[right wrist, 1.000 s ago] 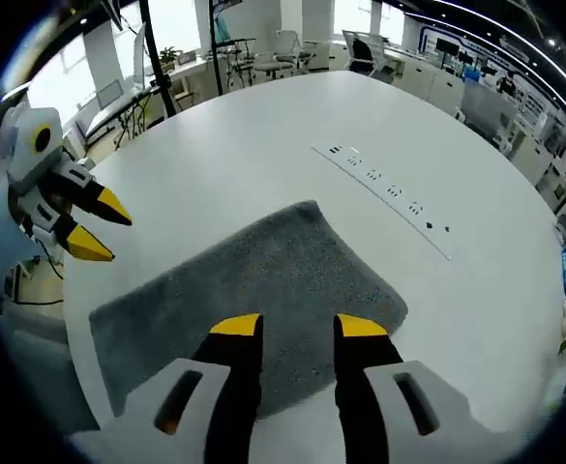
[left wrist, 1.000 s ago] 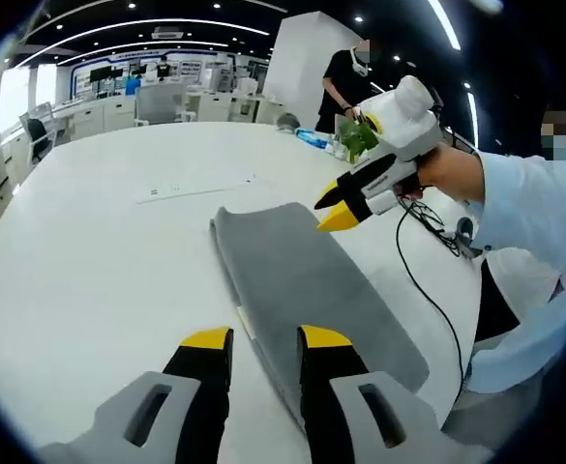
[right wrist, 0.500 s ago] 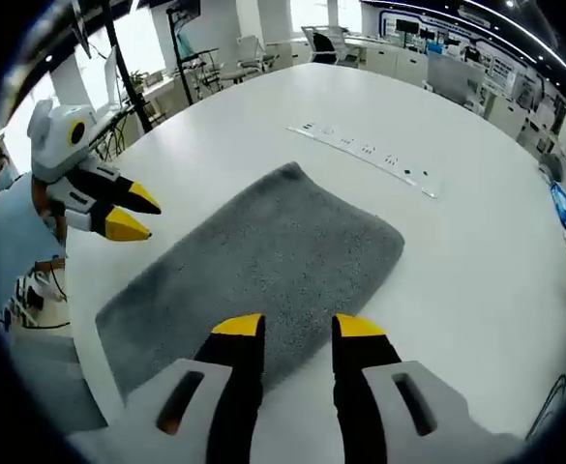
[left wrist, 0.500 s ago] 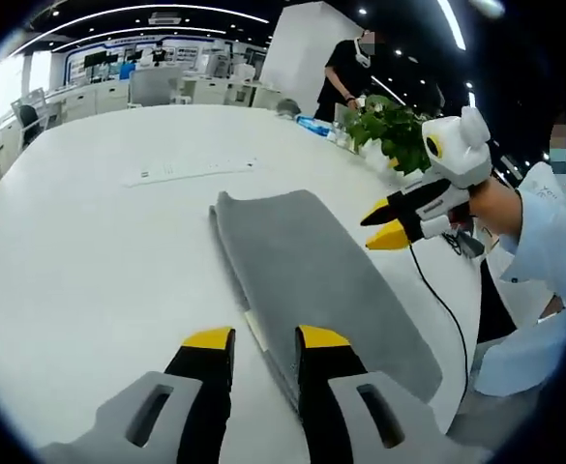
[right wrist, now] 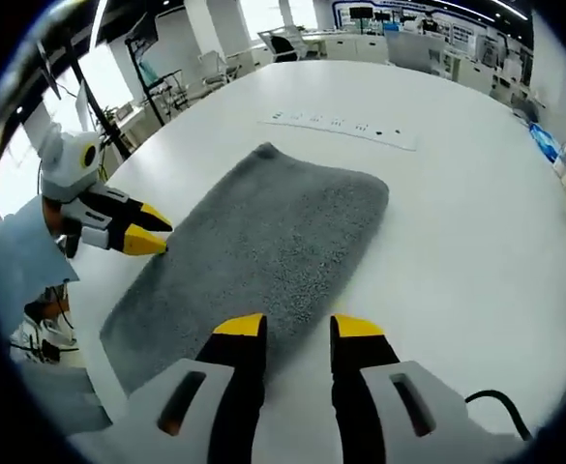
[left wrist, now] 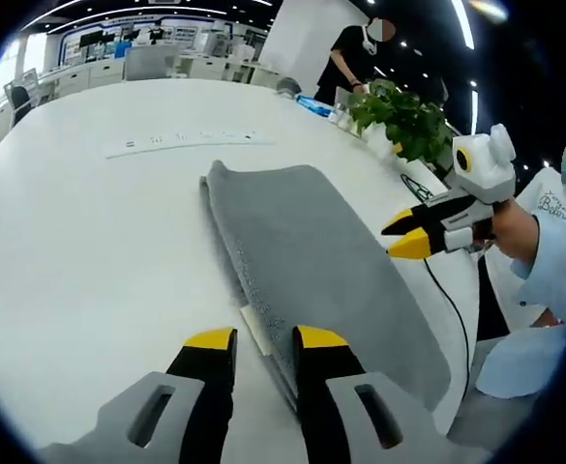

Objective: Fold the towel on the table until its edges align and the towel forms a compact rectangular stack.

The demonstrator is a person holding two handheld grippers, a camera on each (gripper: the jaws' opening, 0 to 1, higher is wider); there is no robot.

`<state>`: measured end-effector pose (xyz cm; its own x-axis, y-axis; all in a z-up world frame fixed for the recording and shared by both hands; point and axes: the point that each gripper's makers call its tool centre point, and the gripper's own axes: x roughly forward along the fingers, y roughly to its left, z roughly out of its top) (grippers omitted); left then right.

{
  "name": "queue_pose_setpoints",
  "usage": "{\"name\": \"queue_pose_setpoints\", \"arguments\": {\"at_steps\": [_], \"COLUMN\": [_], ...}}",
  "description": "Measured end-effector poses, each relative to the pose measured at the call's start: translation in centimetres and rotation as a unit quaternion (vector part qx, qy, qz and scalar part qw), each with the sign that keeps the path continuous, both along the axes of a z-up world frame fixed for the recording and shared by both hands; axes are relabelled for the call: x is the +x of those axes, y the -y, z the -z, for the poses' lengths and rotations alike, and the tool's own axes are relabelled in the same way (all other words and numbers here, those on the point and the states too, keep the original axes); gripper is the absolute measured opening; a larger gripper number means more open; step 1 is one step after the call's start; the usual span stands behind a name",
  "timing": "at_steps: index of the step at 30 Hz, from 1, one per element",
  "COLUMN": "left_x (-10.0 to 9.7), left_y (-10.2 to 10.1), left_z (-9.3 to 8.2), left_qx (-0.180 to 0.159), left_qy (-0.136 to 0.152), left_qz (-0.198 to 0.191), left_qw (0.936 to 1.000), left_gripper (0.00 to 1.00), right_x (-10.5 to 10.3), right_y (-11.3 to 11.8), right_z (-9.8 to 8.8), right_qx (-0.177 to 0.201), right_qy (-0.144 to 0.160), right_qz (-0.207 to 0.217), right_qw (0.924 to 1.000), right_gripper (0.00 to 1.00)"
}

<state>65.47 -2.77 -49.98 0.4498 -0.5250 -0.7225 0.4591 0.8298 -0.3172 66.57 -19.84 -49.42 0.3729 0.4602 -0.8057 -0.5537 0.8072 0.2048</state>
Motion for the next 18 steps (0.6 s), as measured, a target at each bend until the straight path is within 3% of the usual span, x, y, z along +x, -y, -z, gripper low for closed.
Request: {"name": "queue_pose_setpoints", "arguments": {"at_steps": [2, 5, 13, 18], "left_x": [-0.9, 0.2, 1.1, 0.8], "left_y": [0.6, 0.0, 0.5, 0.8], "left_z": [-0.2, 0.7, 1.1, 1.2], "left_qx": [-0.001, -0.003, -0.016, -0.011], "left_qy": [-0.003, -0.009, -0.017, -0.02], "left_qz": [0.0, 0.0, -0.003, -0.001], "left_qw": [1.0, 1.0, 0.9997, 0.9997], "left_gripper": [0.24, 0.24, 0.22, 0.19], "right_x": [-0.2, -0.3, -0.1, 0.1], "right_y": [-0.1, -0.3, -0.3, -0.5], "right_z": [0.4, 0.8, 0.9, 1.4], "right_qx": [0.003, 0.004, 0.015, 0.017], "right_qy": [-0.005, -0.01, -0.022, -0.032], "right_qz": [0.005, 0.011, 0.033, 0.039], "right_qw": [1.0, 0.9999, 0.9991, 0.9986], "right_gripper": [0.24, 0.22, 0.19, 0.17]}}
